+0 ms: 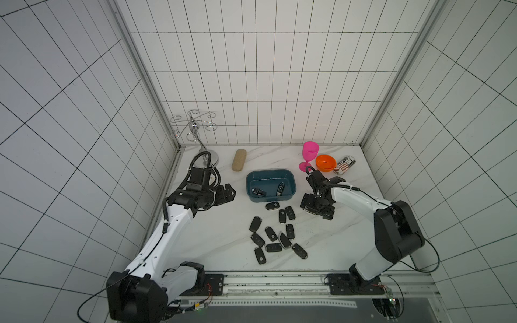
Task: Place the car key into the storage box
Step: Pick up the car key from the center of the board.
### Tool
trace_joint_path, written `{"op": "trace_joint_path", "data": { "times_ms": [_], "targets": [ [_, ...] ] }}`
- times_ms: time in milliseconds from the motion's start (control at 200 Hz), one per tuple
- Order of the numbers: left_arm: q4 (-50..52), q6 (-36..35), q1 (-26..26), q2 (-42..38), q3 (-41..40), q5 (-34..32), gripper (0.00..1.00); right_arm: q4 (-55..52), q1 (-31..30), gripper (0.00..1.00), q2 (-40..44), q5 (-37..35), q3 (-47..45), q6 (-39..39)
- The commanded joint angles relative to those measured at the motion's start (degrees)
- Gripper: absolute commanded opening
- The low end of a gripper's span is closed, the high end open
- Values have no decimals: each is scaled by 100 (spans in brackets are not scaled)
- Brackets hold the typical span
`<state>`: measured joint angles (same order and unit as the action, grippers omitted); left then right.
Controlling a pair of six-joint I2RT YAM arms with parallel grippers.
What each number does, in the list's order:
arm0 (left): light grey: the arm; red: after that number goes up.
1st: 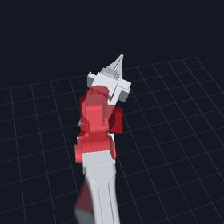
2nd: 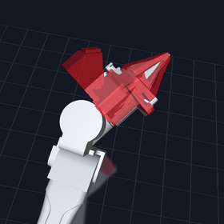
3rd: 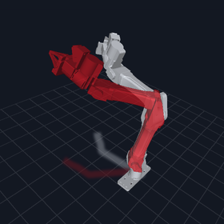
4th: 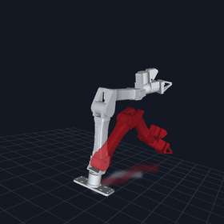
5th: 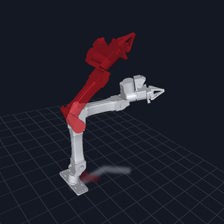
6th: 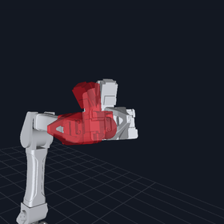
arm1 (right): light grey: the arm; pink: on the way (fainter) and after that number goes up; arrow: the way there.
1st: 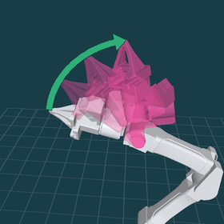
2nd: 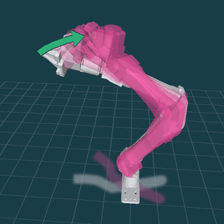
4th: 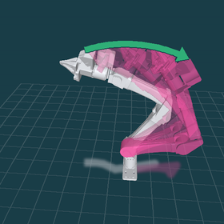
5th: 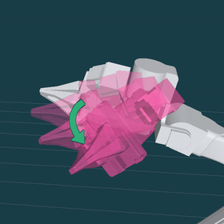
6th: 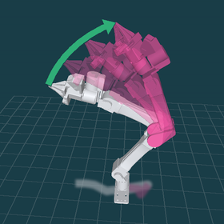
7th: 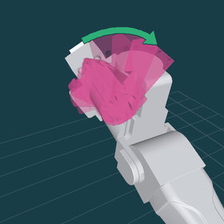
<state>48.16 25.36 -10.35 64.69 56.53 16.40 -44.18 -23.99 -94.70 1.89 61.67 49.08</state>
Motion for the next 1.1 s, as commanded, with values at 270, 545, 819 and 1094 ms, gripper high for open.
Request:
{"op": "trace_joint_path", "data": {
  "times_ms": [270, 545, 819, 1094],
  "targets": [
    [-140, 116, -165, 364, -256, 149, 97, 194, 188, 99, -628, 22, 413, -141],
    [-612, 860, -1828, 644, -793, -818, 96, 342, 314, 98, -897, 65, 549, -396],
    [-936, 1179, -2968, 1267, -986, -1775, 93, 469, 366, 99, -972, 115, 381, -478],
    [-1051, 968, -3559, 2265, -587, -2354, 93, 780, 450, 92, -1038, 526, 154, -613]
  ]
}}
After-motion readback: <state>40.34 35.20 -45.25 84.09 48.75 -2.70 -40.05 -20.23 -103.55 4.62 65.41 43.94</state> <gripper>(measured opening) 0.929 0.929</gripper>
